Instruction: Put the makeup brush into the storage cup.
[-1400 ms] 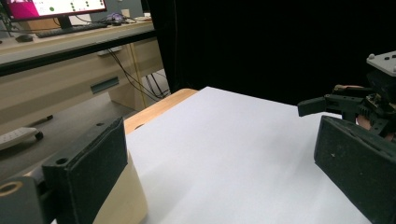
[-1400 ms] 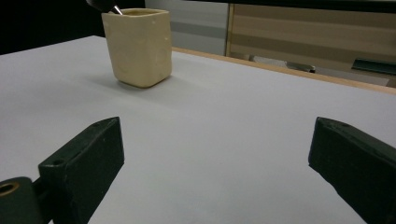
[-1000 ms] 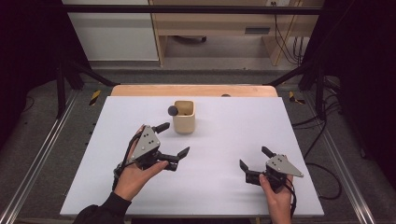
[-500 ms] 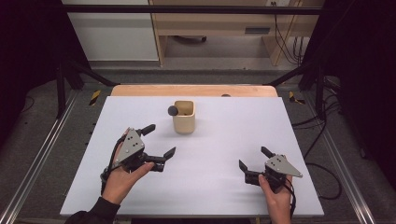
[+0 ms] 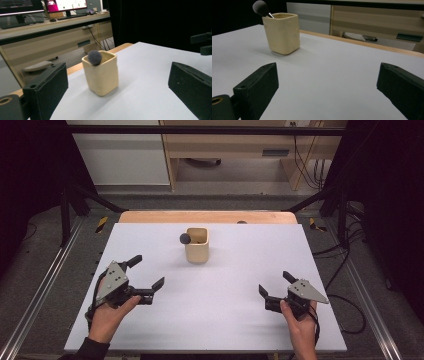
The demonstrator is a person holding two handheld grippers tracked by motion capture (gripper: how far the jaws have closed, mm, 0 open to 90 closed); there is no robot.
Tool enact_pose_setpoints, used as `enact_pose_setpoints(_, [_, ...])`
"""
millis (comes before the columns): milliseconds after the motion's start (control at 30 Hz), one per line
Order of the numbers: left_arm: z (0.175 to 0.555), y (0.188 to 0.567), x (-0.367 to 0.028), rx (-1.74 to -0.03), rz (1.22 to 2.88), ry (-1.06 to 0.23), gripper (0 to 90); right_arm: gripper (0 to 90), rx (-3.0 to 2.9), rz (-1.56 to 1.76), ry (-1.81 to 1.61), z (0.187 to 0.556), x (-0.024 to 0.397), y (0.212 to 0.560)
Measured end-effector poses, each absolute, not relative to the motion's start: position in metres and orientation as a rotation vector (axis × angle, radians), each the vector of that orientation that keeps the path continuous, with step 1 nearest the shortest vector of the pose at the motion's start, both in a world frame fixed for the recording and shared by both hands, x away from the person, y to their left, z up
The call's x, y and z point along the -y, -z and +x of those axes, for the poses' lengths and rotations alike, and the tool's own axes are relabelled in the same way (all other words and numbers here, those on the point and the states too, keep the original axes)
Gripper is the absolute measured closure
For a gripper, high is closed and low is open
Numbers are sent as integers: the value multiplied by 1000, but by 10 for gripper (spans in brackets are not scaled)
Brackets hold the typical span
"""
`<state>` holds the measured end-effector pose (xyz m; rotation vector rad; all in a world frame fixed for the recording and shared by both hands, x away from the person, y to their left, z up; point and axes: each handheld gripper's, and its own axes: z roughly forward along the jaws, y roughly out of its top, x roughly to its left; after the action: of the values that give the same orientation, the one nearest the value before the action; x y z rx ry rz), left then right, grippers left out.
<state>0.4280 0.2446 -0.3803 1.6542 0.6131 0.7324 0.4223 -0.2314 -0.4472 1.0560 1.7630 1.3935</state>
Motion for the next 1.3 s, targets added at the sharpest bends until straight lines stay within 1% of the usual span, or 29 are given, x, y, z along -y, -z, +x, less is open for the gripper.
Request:
enact_pose_setpoints(200, [424,384,-267,-658,1634,-756,24,38,-1768,1017,-1360,430,238,430])
enact_pose_setpoints(433, [424,387,-281,-675,1636,-787,24,40,-1783,983,-1326,436,240,423])
enact_pose_setpoints(533, [425,391,-289,-681,1631,-807,24,39,-1800,962,-1314,436,241,423])
enact_pose_setpoints(733, [425,398,-298,-714,1629,-804,25,40,-1814,953,-1301,435,246,424])
enact_pose_setpoints(1300, [427,420,-307,-739,1658,-812,25,44,-1812,963,-1295,430,261,434])
